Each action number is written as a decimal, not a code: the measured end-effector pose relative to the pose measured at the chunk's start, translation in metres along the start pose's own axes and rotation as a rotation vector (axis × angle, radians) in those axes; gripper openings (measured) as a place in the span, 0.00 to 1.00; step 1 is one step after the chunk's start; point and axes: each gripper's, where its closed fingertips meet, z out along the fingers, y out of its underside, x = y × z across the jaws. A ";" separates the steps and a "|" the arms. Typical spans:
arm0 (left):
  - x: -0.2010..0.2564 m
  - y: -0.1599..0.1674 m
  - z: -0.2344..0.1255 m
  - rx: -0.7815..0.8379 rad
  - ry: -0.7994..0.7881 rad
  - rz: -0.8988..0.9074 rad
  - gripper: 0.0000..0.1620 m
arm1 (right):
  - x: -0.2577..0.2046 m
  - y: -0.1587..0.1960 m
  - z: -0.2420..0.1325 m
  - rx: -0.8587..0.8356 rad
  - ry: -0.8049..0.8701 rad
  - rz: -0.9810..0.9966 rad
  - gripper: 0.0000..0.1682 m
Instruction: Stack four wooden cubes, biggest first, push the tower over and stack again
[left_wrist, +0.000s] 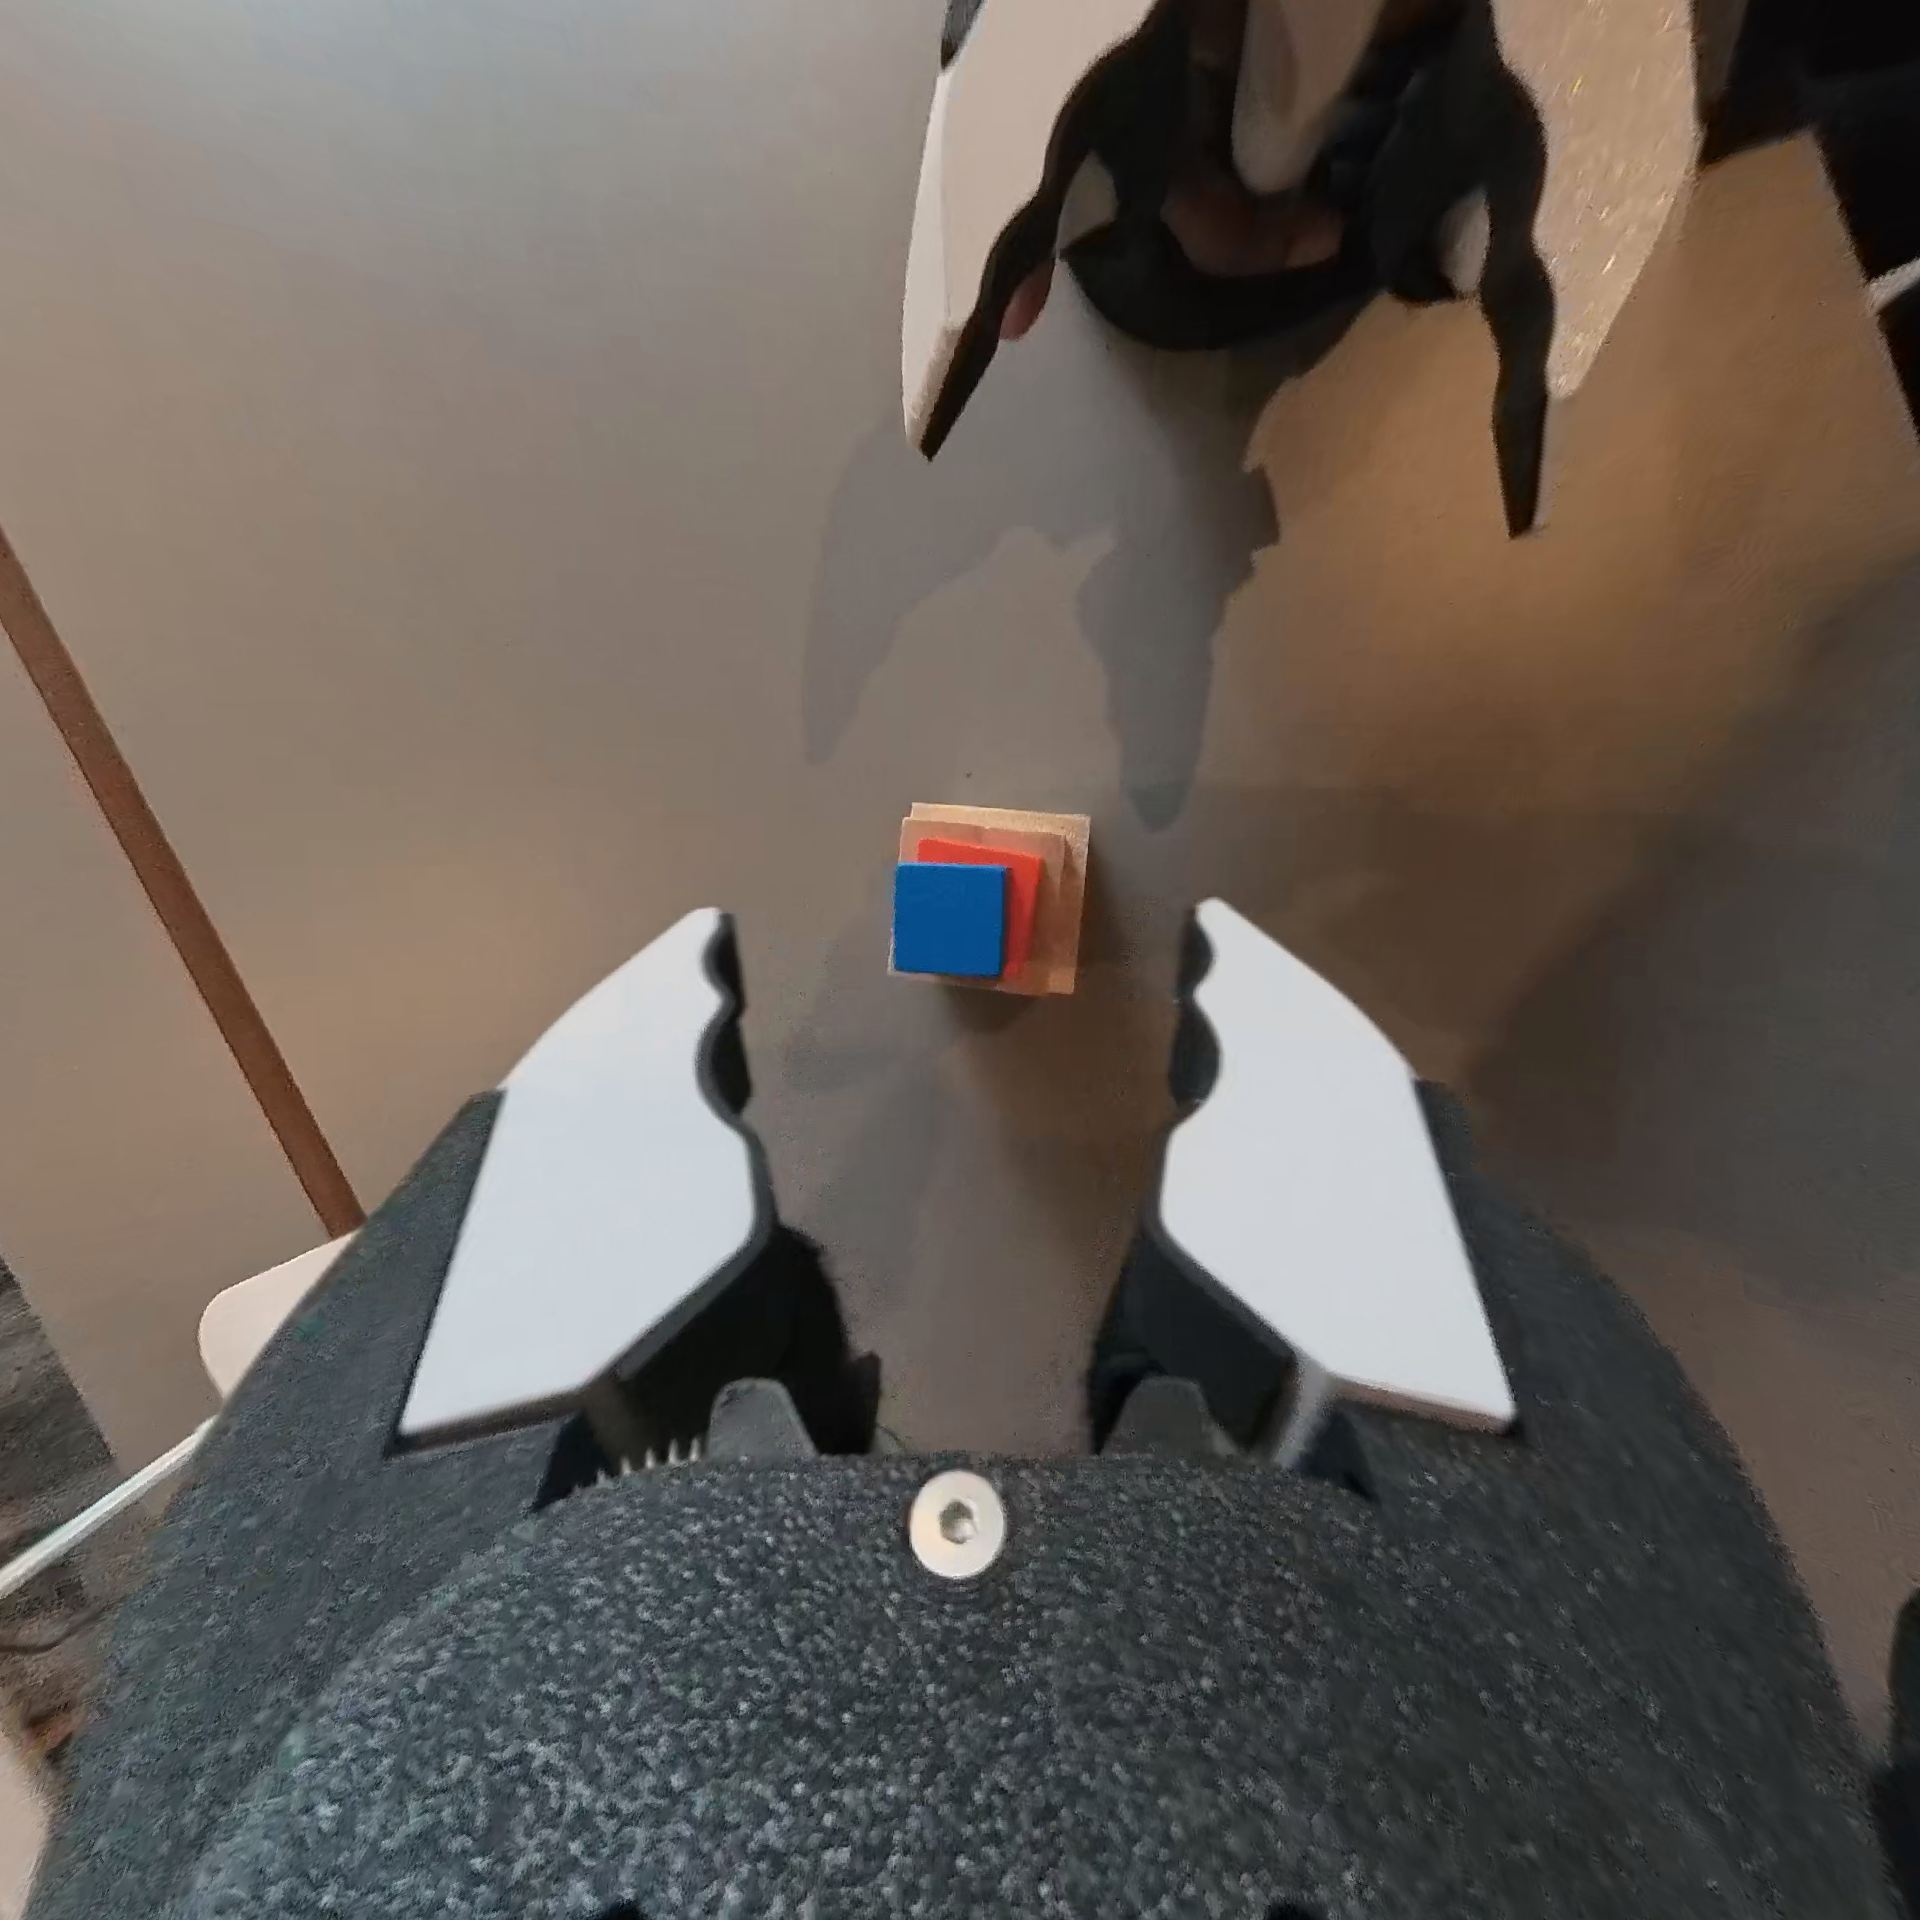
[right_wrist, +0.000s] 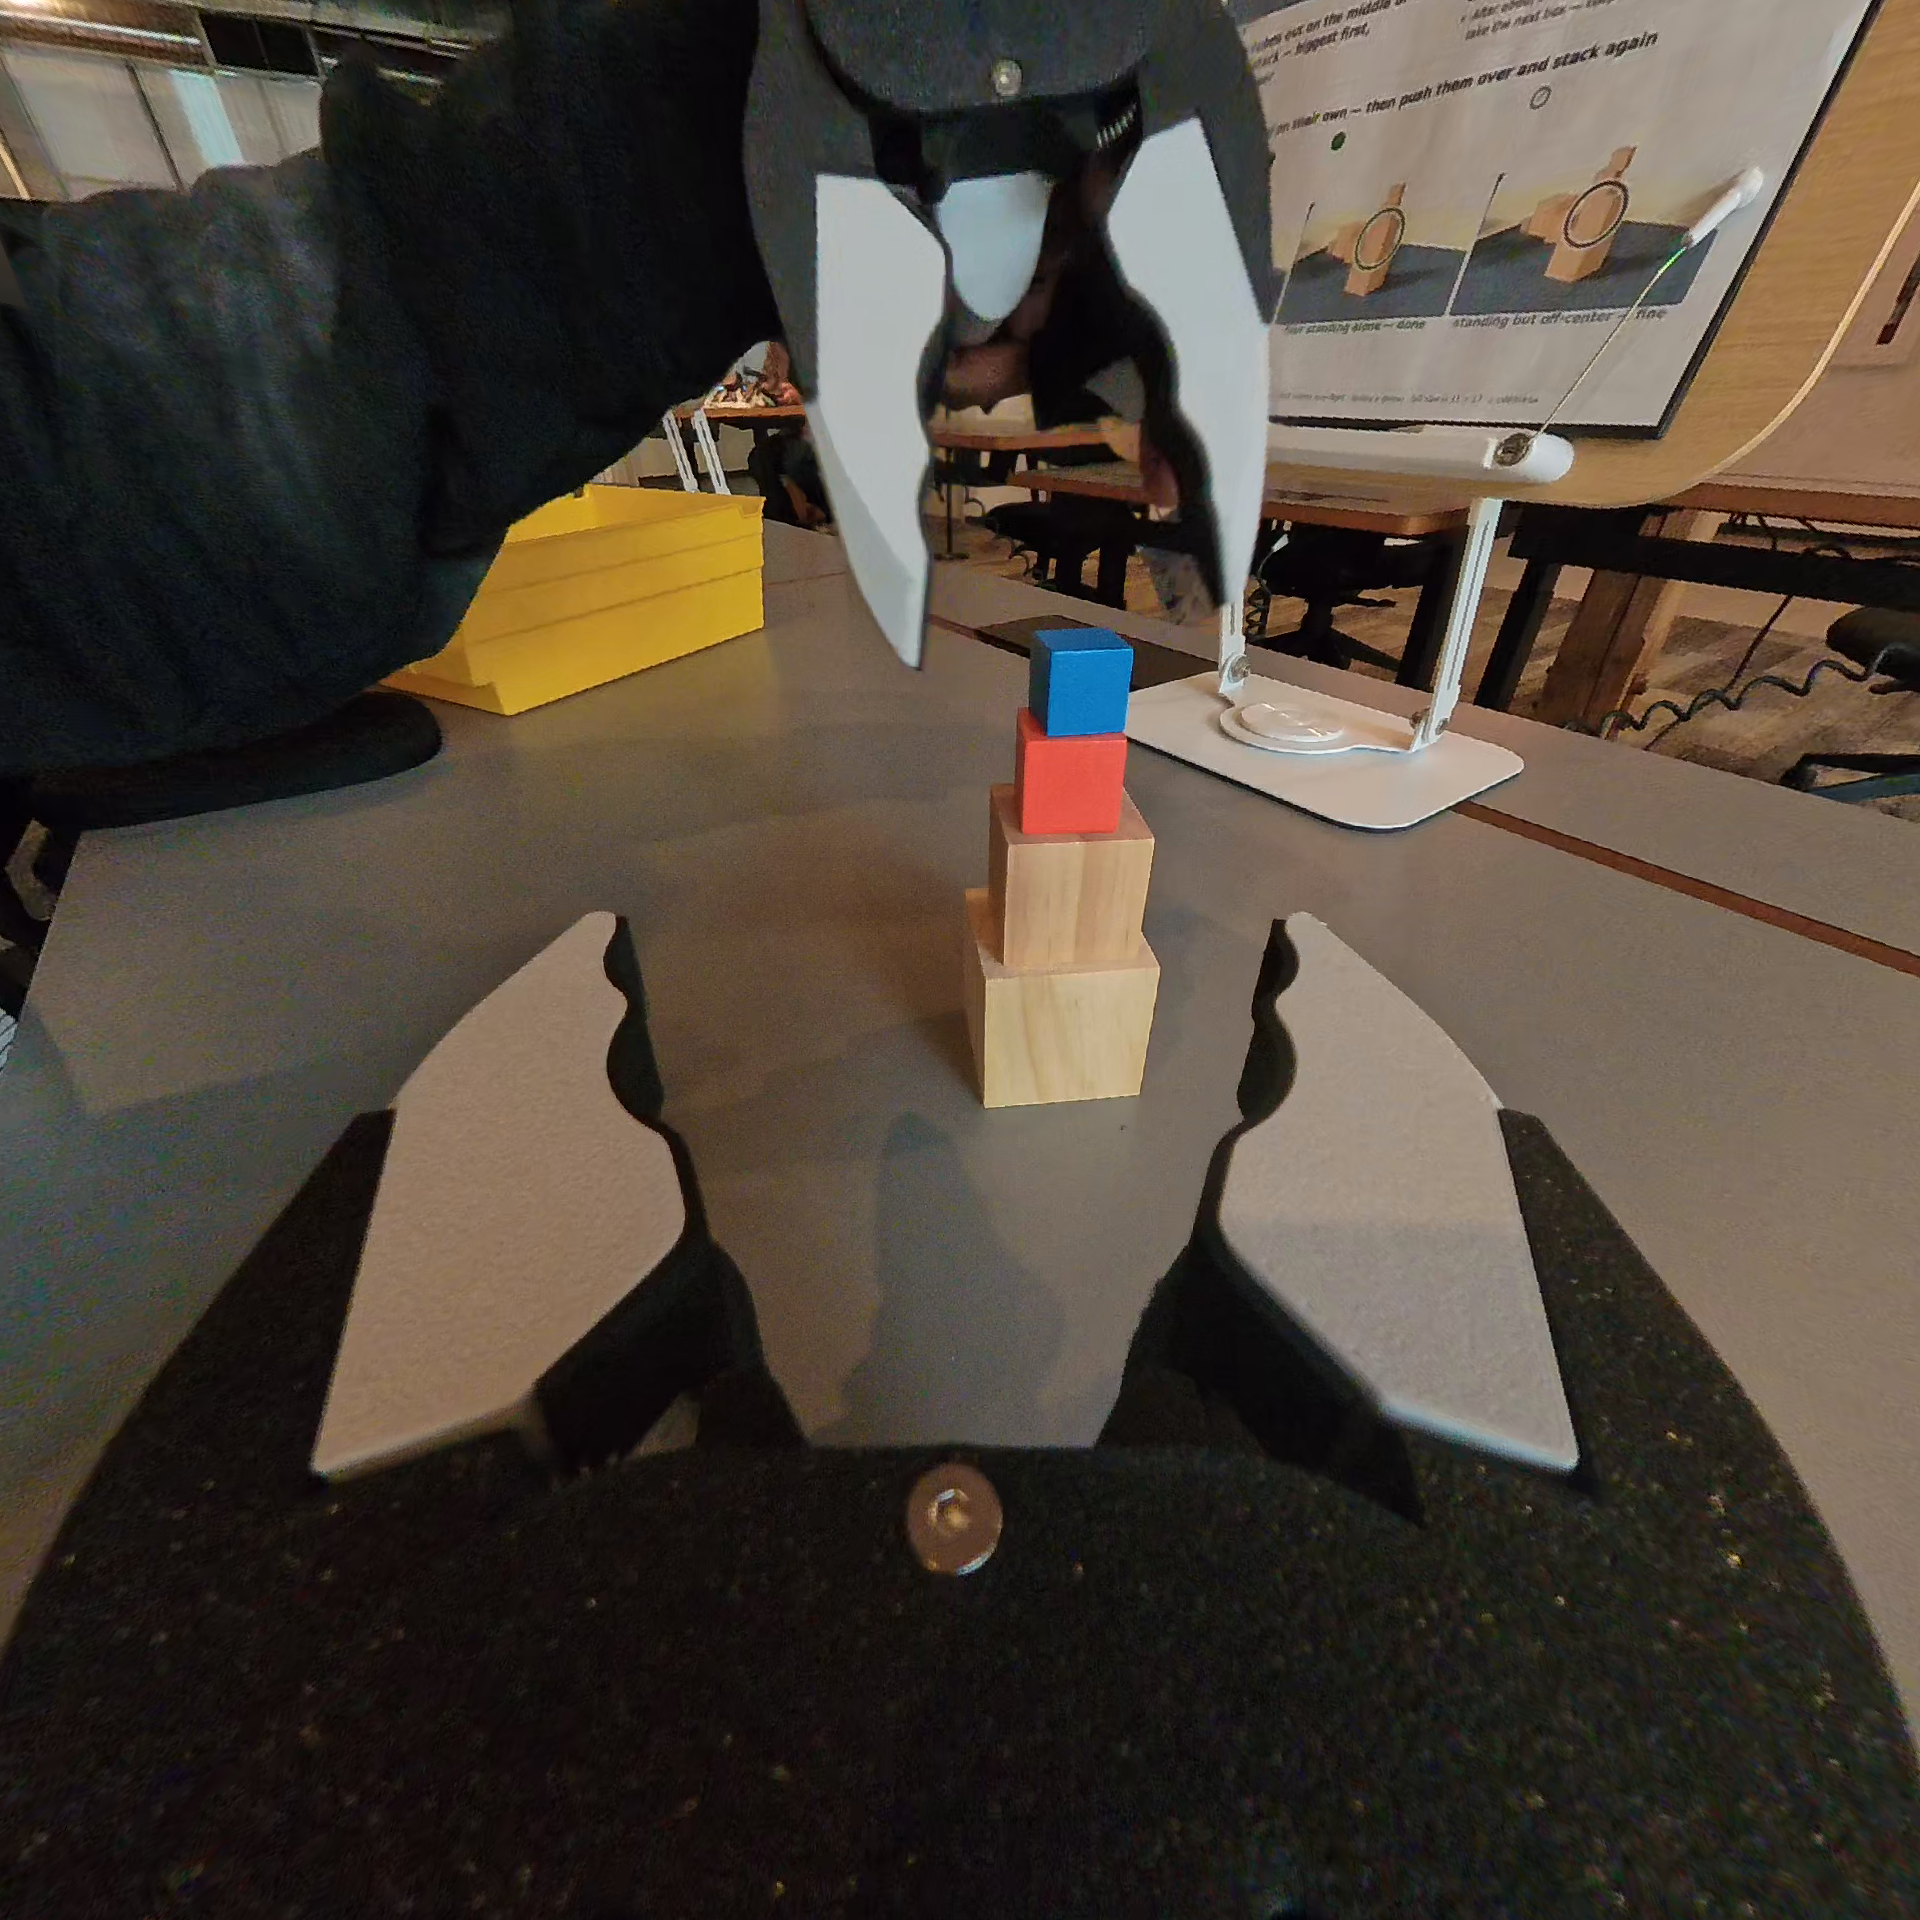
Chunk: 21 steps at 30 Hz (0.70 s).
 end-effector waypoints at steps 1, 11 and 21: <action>0.001 -0.003 -0.002 0.023 -0.005 -0.014 0.57 | 0.000 0.000 0.000 0.001 0.000 0.001 0.66; 0.052 -0.018 -0.061 0.575 -0.118 -0.143 0.90 | -0.001 0.000 0.000 -0.003 -0.001 -0.006 0.66; 0.124 0.071 -0.128 0.901 -0.505 -0.281 0.82 | 0.000 0.001 0.001 -0.009 -0.001 -0.005 0.65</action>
